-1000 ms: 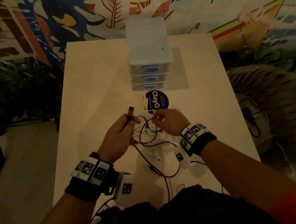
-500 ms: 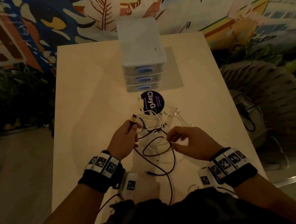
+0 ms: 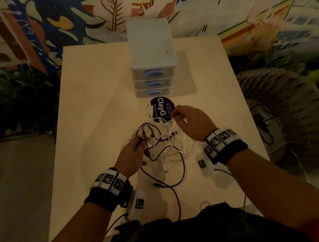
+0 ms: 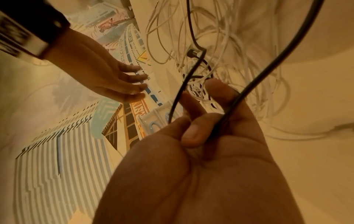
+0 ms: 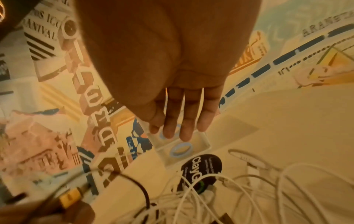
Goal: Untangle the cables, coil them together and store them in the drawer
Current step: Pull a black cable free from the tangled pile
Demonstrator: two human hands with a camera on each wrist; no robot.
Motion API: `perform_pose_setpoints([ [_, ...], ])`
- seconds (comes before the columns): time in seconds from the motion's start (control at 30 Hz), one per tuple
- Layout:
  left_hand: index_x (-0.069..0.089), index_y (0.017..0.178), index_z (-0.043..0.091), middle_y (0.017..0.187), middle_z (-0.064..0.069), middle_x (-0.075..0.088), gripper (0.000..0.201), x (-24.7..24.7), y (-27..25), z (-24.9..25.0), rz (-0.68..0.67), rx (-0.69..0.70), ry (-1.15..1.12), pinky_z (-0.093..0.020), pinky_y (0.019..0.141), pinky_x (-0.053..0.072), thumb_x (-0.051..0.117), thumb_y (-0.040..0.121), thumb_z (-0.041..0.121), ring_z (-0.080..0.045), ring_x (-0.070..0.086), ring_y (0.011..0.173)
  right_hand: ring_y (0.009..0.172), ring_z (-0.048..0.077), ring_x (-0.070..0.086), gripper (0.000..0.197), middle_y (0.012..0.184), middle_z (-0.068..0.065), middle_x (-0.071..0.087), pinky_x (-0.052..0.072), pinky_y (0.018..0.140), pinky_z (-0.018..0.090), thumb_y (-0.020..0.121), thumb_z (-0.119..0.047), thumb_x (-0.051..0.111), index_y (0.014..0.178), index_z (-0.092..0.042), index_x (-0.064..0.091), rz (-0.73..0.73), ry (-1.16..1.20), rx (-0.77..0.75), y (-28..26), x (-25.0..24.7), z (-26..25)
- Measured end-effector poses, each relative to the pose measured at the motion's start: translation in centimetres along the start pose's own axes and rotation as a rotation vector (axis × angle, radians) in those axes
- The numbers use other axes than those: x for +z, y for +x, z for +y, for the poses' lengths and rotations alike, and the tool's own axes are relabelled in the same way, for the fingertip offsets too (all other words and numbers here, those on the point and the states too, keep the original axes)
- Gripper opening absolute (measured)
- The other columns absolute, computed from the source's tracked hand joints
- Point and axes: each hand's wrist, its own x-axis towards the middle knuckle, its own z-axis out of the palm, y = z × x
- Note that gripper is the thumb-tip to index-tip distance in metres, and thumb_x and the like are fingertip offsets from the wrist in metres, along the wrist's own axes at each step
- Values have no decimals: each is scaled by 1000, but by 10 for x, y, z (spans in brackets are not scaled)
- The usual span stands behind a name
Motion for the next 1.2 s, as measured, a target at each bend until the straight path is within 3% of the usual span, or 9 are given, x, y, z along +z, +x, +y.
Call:
perform_pose_setpoints([
  [0.1,64,125,26,87,2,70,29,-1,-5,1,-64,63,83,-25,58,57,40,108,32,-20,68,79,108,29,62,25,120,8,68,49,92,39,102,-23,45,117,-20,66,-310,-189,71,26,17,4],
  [0.17,67,119,29,79,2,71,29,-4,-8,-1,-89,69,115,-30,60,59,40,108,33,-25,67,76,110,31,62,28,122,8,67,48,90,39,103,-34,43,118,-23,64,-423,-341,116,29,23,11],
  [0.37,73,99,36,73,2,71,27,-11,-11,-13,-111,46,140,-46,73,56,47,105,34,-25,68,73,105,25,63,28,107,-3,71,41,96,40,99,-51,48,105,-31,65,-375,-460,183,14,22,37],
  [0.6,71,100,36,68,7,73,26,-14,-8,-16,-168,-14,232,-45,76,56,46,105,35,-20,70,72,105,23,66,33,112,-3,72,46,92,36,93,-45,62,125,-39,61,-433,-450,63,9,36,32],
  [0.77,71,103,33,69,6,71,27,-16,-7,-18,-190,0,342,-35,70,55,45,106,36,-5,64,61,107,27,65,29,115,0,71,41,97,40,95,-49,56,122,-37,57,-376,-501,75,17,51,36],
  [0.83,69,102,31,72,5,73,27,-17,-6,-21,-170,-2,347,-43,75,58,44,106,38,-12,67,69,109,26,63,26,114,-2,70,36,99,42,97,-50,54,119,-36,59,-389,-507,76,20,51,36],
  [0.9,67,103,28,75,3,72,26,-19,-3,-23,-105,-19,315,-46,74,59,43,107,38,-22,68,72,109,26,59,24,110,-3,67,34,95,43,96,-52,55,114,-36,61,-374,-515,34,22,48,37],
  [1.0,63,113,24,79,-2,64,24,-24,1,-20,66,-46,183,-36,62,61,41,108,32,-22,64,68,105,25,53,25,106,-2,58,37,89,41,92,-55,60,108,-37,65,-288,-457,-28,19,37,40],
  [1.2,63,116,19,76,-6,60,26,-33,8,-11,274,-6,47,-26,50,57,41,108,30,-22,61,56,96,24,55,24,102,-6,63,38,80,40,88,-53,66,105,-37,72,40,-320,-144,5,12,40],
])
